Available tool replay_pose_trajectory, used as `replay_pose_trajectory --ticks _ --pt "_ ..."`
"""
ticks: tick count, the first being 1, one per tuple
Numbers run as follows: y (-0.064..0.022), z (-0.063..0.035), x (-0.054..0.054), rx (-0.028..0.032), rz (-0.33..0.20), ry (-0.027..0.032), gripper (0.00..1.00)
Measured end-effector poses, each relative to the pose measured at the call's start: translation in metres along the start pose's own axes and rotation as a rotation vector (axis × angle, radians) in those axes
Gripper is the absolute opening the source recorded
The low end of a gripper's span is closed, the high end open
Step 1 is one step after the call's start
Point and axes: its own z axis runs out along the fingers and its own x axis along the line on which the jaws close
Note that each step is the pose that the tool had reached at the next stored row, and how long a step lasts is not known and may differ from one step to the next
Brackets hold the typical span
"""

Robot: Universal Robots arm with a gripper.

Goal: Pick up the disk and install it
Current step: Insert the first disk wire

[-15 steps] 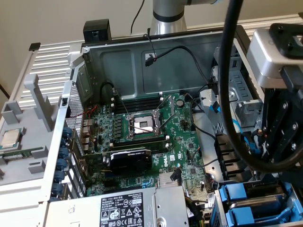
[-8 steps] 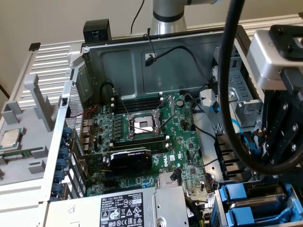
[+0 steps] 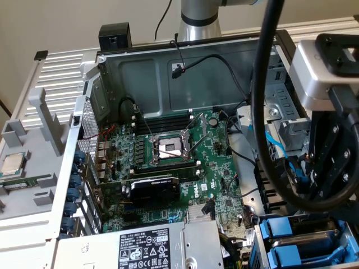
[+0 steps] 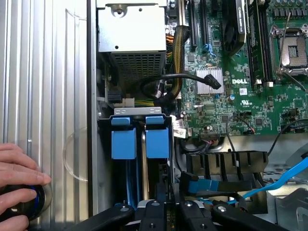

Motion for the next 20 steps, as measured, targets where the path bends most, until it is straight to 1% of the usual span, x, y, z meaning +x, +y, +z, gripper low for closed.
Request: replay_pose_trajectory --ticks 2,5,12,17,20 --pt "0.0005 0.0003 0.0001 0.0033 0.000 -0.0002 0.17" --pt "0.0008 0.0003 0.0003 0.0034 0.000 -0.0002 0.17" --pt "0.0017 0.0021 0.0005 0.0069 0.000 -0.0007 0.17" --pt "0.0016 0.0023 0.0005 0.0068 0.000 -0.0005 0.17" --pt "0.0007 0.0024 0.0005 0.0041 0.000 -0.0006 0.17"
